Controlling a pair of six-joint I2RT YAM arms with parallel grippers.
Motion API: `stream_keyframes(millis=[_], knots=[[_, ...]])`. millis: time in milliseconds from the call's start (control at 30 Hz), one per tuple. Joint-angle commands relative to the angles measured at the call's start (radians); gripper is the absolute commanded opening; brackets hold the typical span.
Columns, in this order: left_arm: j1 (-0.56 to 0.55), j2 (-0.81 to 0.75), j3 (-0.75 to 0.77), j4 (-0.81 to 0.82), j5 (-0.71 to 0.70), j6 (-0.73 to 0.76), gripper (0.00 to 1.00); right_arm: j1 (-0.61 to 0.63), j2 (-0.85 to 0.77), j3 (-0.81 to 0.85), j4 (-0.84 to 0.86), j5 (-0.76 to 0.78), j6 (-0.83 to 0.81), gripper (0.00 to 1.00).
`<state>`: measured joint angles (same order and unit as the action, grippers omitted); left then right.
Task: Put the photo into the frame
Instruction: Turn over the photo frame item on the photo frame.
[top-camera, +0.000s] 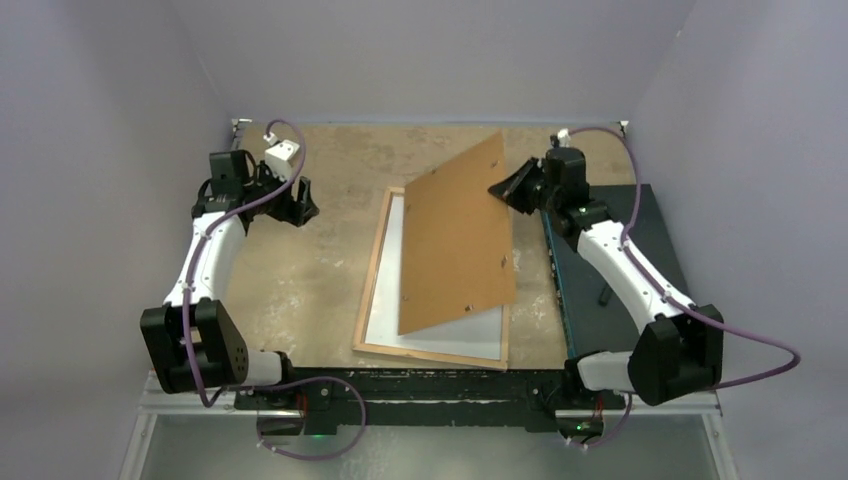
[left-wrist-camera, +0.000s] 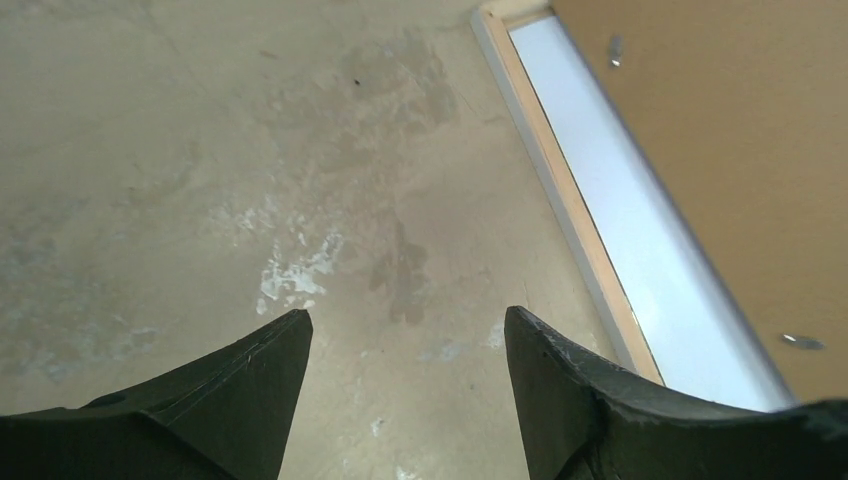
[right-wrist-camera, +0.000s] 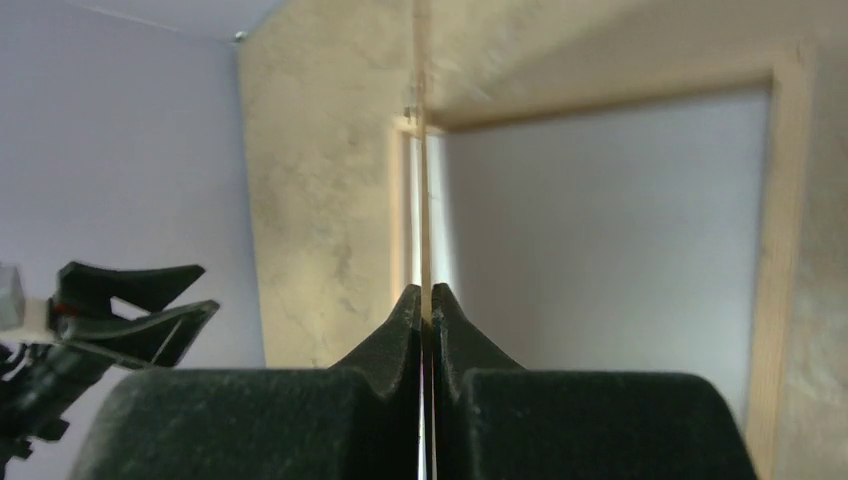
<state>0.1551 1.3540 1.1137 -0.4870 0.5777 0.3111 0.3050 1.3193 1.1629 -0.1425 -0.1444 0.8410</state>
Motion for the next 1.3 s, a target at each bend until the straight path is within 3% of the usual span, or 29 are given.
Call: stream_keyframes(millis=[0,333,533,667,1000,1267], knots=[[0.000,0.010,-0.035,-0.033,0.073,0.075,0.69,-0.025,-0.104,-0.158,0.242,-0.201,0.217,0.00],[-0.120,0.067,-0.183,0.077,0.009,0.164,0.64,-0.036,-0.198,-0.447,0.455,-0.218,0.362,0.00],[-0.183,0.125,-0.220,0.112,-0.004,0.191,0.52,-0.054,-0.200,-0.525,0.514,-0.255,0.385,0.00],[-0.193,0.150,-0.221,0.122,0.031,0.181,0.49,-0.065,-0.182,-0.551,0.558,-0.272,0.373,0.00],[-0.286,0.164,-0.246,0.164,0.016,0.157,0.56,-0.083,-0.148,-0.580,0.607,-0.275,0.291,0.00],[-0.326,0.218,-0.249,0.192,-0.016,0.165,0.55,-0.098,-0.118,-0.621,0.663,-0.293,0.295,0.00]])
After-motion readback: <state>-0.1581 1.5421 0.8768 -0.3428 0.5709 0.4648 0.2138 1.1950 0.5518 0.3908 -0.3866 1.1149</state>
